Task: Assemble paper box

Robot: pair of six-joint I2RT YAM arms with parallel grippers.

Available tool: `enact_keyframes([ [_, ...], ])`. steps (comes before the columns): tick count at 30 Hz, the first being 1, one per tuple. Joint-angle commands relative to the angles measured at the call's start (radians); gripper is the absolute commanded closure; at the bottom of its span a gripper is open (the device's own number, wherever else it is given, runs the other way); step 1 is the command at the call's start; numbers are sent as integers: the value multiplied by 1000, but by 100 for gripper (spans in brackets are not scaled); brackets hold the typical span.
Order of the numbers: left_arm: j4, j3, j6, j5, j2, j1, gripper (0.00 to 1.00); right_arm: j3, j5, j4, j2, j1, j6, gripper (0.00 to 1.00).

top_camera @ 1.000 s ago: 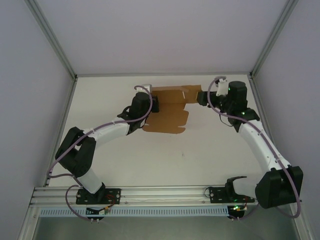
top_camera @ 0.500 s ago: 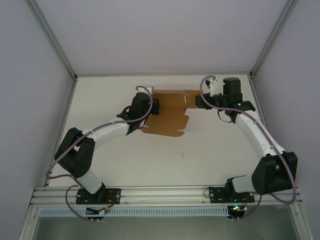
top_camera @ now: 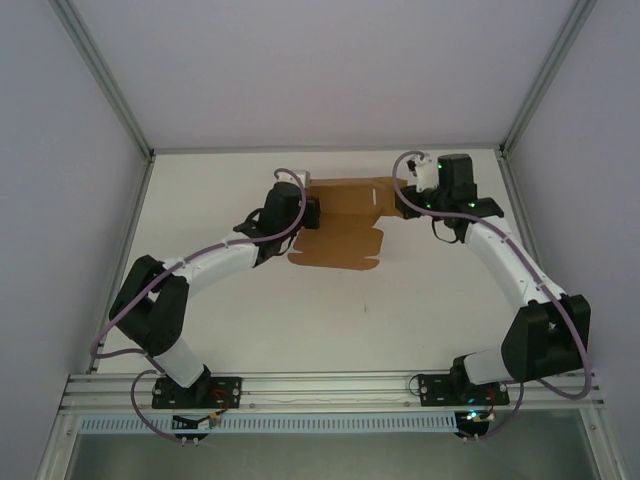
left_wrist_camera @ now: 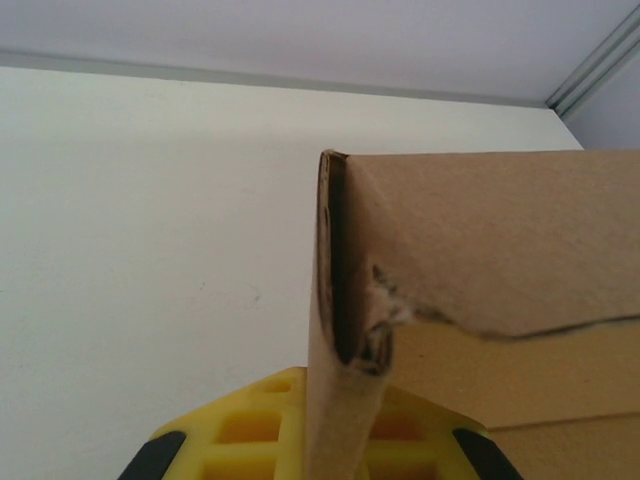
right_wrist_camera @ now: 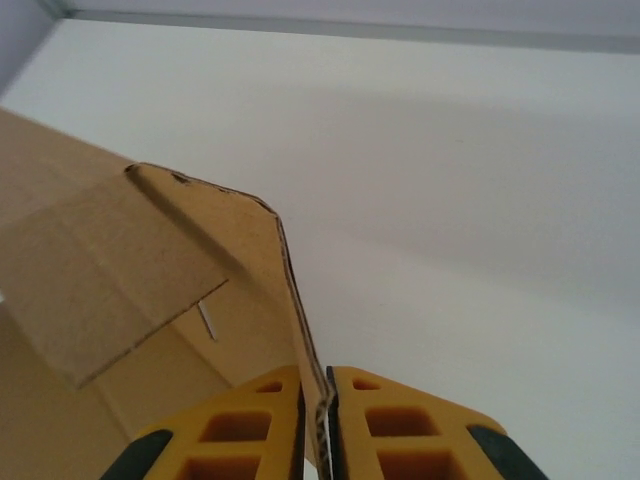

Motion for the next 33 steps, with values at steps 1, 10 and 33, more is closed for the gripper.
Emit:
enact_keyframes([
  [1,-8,46,-34,-12,-29,-1,100,46,369,-42,34,60,45,86],
  [10,-22,84,-49,17,5,-7,100,101,520,-83,122,148,175,85],
  [33,-13,86,-43,28,13,-7,100,66,164,-26,39,153,69,100],
])
